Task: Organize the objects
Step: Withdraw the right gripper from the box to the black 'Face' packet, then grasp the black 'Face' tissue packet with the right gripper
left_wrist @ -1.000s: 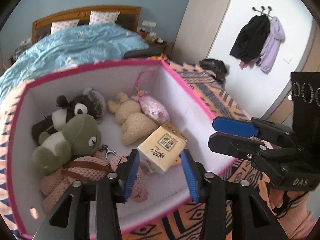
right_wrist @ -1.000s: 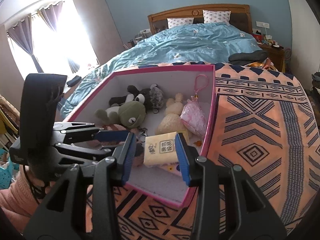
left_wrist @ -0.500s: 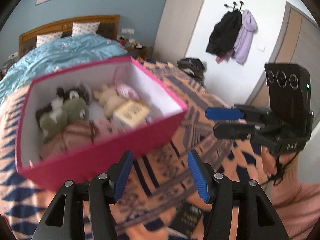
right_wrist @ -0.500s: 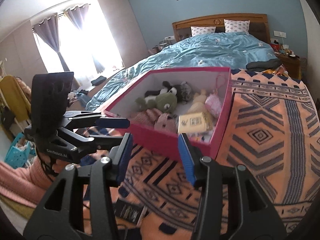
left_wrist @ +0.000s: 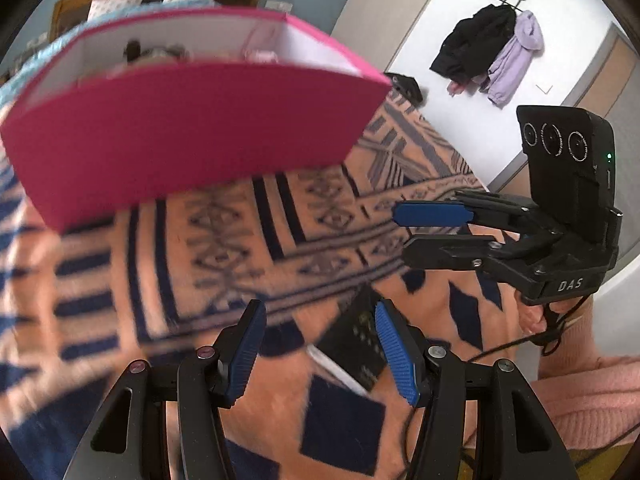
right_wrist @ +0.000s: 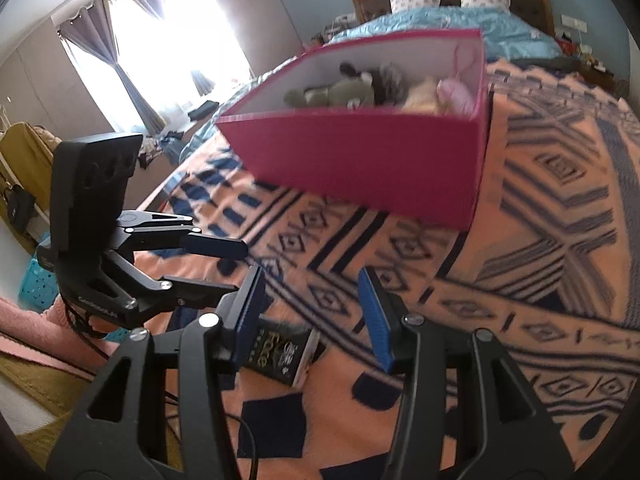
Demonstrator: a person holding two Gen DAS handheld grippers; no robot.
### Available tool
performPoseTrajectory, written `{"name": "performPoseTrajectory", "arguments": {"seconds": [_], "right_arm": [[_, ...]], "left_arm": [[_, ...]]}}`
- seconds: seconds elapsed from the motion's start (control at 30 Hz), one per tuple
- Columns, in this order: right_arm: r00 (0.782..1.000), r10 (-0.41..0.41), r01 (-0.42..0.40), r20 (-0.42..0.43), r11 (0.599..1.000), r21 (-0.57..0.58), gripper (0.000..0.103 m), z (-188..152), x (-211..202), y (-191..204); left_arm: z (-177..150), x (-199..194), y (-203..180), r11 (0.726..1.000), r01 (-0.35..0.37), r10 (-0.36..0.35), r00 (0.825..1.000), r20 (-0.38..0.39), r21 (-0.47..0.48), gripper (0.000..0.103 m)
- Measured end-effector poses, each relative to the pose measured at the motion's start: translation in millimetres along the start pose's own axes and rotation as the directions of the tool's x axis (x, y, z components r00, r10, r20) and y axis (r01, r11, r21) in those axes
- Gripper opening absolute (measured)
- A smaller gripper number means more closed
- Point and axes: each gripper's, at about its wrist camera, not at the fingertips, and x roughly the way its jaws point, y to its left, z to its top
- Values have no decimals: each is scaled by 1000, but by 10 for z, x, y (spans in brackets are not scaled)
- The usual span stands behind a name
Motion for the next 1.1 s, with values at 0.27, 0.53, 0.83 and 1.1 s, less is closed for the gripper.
{"name": "performPoseTrajectory", "arguments": {"seconds": [0.27,0.53,0.83,1.1], "right_arm": [[997,21,-20,-68,1000,17,50,-211,161,0],[995,44,-39,-88,998,55,50,-354,215,-29],[992,75,-70,-104,996,47,45,-404,298,37],[994,64,-59,-90,997,50,38,-407,307,36]], "left_arm": [[-200,101,-20,1000,11,-11,999,-42,-10,56],[-288,131,-82,999,34,-35,997,-64,-10,50],[-290,177,-106,997,71,-74,994,-76,-36,33],[-226,201,-108,998,52,-54,996,-66,-33,33]]}}
